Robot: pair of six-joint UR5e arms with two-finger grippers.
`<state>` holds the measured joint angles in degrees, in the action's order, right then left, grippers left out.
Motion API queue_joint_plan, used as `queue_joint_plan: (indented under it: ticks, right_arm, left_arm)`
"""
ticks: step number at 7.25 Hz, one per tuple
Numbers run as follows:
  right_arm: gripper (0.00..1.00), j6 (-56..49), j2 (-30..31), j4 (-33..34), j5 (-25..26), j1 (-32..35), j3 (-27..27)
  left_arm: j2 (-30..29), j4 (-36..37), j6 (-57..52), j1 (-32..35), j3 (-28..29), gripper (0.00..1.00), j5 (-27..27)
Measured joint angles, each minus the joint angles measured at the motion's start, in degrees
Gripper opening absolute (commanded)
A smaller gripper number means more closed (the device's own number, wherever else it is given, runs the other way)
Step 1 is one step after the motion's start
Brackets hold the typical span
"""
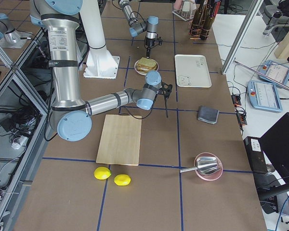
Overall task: Make sandwich and place on tray
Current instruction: 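Grasp the plate rim with the left gripper and lift the plate, then carry the plate with the left gripper onto the tray and release it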
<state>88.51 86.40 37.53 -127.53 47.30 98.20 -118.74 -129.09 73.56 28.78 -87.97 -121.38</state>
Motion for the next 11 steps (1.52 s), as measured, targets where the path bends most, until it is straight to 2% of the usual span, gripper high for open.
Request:
queue_joint_plan:
  ticks: [1,3,7,10,11]
  right_arm:
    - [1.0,0.0,0.0,0.0,0.0,0.0,0.0]
    - [1.0,0.0,0.1,0.0,0.0,0.0,0.0]
    - [1.0,0.0,-0.1,0.0,0.0,0.0,-0.1]
    - [1.0,0.0,0.1,0.0,0.0,0.1,0.0]
    - [1.0,0.0,0.1,0.0,0.0,0.2,0.1]
  left_arm:
    - [-0.1,0.0,0.0,0.0,0.1,0.0,0.1]
    - [-0.3,-0.2,2.4,-0.2,0.1,0.0,0.8]
    - [-0.6,-0.6,28.1,0.4,-2.9,0.0,3.1]
    - [-5.0,-0.1,36.9,1.1,-2.4,0.0,13.1]
    - [-8.3,-0.3,40.1,1.6,0.8,0.0,17.7]
